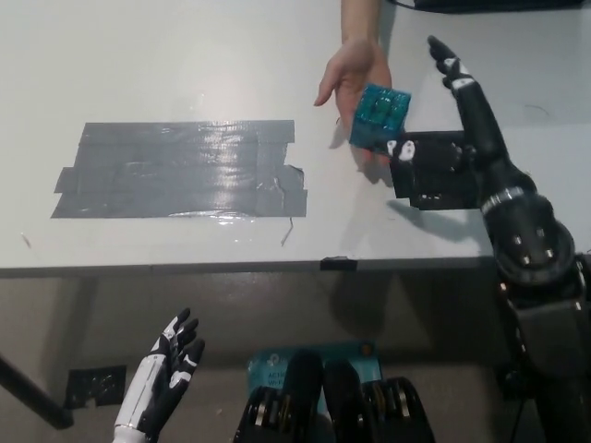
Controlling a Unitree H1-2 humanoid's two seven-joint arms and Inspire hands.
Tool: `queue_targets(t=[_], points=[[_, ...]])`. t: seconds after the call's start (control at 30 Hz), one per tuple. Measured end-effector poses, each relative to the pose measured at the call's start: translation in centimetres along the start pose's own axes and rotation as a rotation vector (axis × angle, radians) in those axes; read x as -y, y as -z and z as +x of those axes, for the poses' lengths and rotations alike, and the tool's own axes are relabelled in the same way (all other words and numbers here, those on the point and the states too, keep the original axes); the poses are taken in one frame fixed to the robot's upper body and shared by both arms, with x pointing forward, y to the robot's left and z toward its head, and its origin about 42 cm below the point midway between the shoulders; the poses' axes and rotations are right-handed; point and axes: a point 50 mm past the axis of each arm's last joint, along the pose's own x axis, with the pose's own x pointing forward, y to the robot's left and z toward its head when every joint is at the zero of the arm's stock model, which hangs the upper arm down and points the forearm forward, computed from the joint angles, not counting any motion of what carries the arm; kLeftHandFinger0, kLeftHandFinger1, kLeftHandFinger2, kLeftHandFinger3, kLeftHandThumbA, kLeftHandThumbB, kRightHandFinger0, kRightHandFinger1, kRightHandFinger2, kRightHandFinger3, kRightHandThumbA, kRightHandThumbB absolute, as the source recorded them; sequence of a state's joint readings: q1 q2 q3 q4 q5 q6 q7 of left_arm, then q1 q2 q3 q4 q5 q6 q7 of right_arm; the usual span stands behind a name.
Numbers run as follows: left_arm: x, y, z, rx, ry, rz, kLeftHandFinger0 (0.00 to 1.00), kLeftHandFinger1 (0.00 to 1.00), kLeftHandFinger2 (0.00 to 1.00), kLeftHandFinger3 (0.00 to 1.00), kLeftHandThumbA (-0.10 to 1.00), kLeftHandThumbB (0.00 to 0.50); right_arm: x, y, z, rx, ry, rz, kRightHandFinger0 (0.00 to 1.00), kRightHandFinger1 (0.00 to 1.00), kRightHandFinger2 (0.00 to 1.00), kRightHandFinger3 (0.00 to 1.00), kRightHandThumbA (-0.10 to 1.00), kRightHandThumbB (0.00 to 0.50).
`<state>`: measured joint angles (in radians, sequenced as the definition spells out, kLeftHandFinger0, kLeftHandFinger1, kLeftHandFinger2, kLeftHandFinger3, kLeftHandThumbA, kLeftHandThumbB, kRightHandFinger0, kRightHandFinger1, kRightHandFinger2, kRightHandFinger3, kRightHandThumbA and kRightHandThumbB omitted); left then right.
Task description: A person hands a rubik's cube to the robot and rhe robot picks it up with its right hand and places it on the black spot on the desk infron tof it
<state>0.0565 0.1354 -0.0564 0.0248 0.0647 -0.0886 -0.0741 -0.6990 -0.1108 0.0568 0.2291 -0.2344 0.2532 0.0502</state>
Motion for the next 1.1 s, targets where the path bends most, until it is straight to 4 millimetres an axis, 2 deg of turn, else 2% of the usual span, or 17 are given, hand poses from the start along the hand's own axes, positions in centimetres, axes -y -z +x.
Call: queue_targets(t=[0.13,0.43,0.47,0.5,0.53,0.57,0.6,0.63,0.67,0.7,0.73,0.77,0.83,1.1], points=[[0.0,0.0,0.0,0.0,0.004,-0.002,1.0,1.0,1.0,1.0,0.82,0.141,-0.5,1.2,1.8,-0.077,-0.041,0.009,1.0,1.0,1.0,1.0,0.97,0.441],[0.0,-0.2,0.2,0.006,0.013,0.0,1.0,1.0,1.0,1.0,0.85,0.149,-0.7,3.0,4.0,-0.17,-0.073,-0.024,1.0,1.0,1.0,1.0,0.89,0.429],[0.0,-0.2,0.2,0.008,0.013,0.0,1.0,1.0,1.0,1.0,0.85,0.138,-0.6,3.1,4.3,-0.176,-0.074,-0.03,1.0,1.0,1.0,1.0,0.71,0.372],[0.0,-0.2,0.3,0.009,0.013,0.0,1.0,1.0,1.0,1.0,0.85,0.138,-0.5,3.1,4.5,-0.177,-0.072,-0.036,1.0,1.0,1.0,1.0,0.66,0.379],[0.0,-0.3,0.3,0.01,0.013,0.001,1.0,1.0,1.0,1.0,0.85,0.135,-0.4,3.0,4.6,-0.171,-0.062,-0.037,0.87,0.87,0.97,1.0,0.54,0.358],[0.0,-0.3,0.3,0.01,0.013,0.002,1.0,1.0,1.0,1.0,0.85,0.134,-0.4,3.0,4.7,-0.163,-0.051,-0.036,0.34,0.45,0.64,0.96,0.39,0.318],[0.0,-0.3,0.3,0.011,0.014,0.003,1.0,1.0,1.0,1.0,0.85,0.135,-0.4,2.9,4.8,-0.152,-0.037,-0.033,0.04,0.19,0.45,0.71,0.26,0.297],[0.0,-0.3,0.3,0.012,0.014,0.004,1.0,1.0,1.0,1.0,0.86,0.135,-0.4,2.9,4.8,-0.145,-0.016,-0.038,0.01,0.13,0.42,0.61,0.21,0.277],[0.0,-0.3,0.3,0.012,0.014,0.005,1.0,1.0,1.0,1.0,0.86,0.136,-0.5,3.0,4.8,-0.142,0.002,-0.044,0.0,0.12,0.45,0.51,0.09,0.24],[0.0,-0.3,0.3,0.012,0.014,0.005,1.0,1.0,1.0,1.0,0.86,0.137,-0.5,3.0,4.8,-0.139,0.015,-0.05,0.0,0.2,0.59,0.61,0.01,0.243],[0.0,-0.3,0.3,0.012,0.014,0.005,1.0,1.0,1.0,1.0,0.86,0.136,-0.5,3.0,4.8,-0.13,0.04,-0.065,0.0,0.27,0.68,0.71,-0.07,0.219],[0.0,-0.3,0.3,0.012,0.014,0.006,1.0,1.0,1.0,1.0,0.87,0.138,-0.5,3.0,4.8,-0.124,0.054,-0.072,0.0,0.33,0.73,0.78,-0.1,0.189],[0.0,-0.3,0.3,0.012,0.014,0.007,1.0,1.0,1.0,1.0,0.86,0.129,-0.5,3.0,4.8,-0.108,0.083,-0.088,0.0,0.34,0.73,0.78,-0.1,0.177],[0.1,-0.4,0.4,0.015,0.02,0.023,1.0,1.0,1.0,1.0,0.86,0.133,-0.5,1.4,4.8,0.008,0.183,-0.13,0.0,0.37,0.73,0.81,-0.1,0.183]])
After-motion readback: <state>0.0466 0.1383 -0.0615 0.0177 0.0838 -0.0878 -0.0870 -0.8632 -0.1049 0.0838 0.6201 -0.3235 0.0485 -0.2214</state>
